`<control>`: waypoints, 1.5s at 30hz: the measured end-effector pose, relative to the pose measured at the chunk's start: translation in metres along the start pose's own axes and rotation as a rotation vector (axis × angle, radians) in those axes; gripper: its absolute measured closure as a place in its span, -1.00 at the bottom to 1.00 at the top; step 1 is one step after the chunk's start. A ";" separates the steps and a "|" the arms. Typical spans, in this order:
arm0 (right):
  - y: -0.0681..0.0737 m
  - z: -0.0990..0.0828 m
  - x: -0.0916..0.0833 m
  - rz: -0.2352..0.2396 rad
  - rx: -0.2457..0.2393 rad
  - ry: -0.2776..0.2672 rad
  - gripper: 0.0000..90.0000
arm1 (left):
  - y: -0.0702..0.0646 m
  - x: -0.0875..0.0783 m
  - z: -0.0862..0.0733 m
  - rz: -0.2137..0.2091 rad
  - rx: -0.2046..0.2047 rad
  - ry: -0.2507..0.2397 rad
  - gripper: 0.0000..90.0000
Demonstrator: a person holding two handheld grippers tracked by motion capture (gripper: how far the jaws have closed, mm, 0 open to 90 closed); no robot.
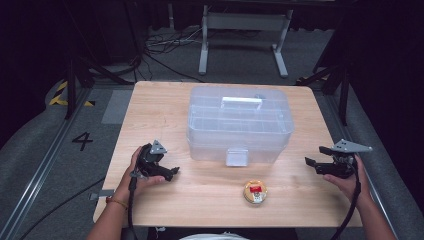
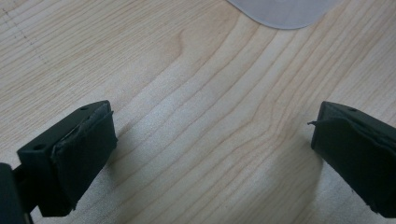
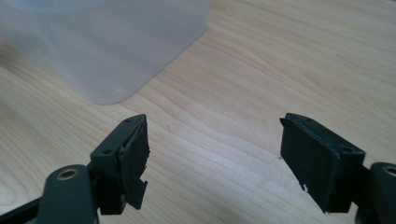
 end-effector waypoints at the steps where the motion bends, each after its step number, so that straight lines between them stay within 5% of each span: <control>1: 0.001 0.004 -0.003 -0.002 -0.007 -0.015 -0.45 | 0.000 0.000 0.000 -0.002 -0.003 0.002 -0.99; 25: 0.027 0.061 -0.028 -0.022 -0.125 -0.141 -0.45 | 0.000 0.000 0.000 -0.002 0.003 0.002 -1.00; 34: 0.027 0.079 -0.038 -0.024 -0.152 -0.176 -0.45 | 0.000 0.000 0.000 -0.003 -0.001 0.001 -0.99; 45: 0.024 0.124 -0.051 -0.019 -0.210 -0.208 -0.44 | 0.000 0.000 0.000 -0.003 -0.001 0.000 -0.99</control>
Point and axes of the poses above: each handheld gripper's, and its own axes: x roughly forward along the jaws, z roughly out of its top, y roughly to its left, the point moved 2 cm from there along x, roughly forward along the jaws, and after that the axes turned 13 degrees about -x, right-handed, at the moved point
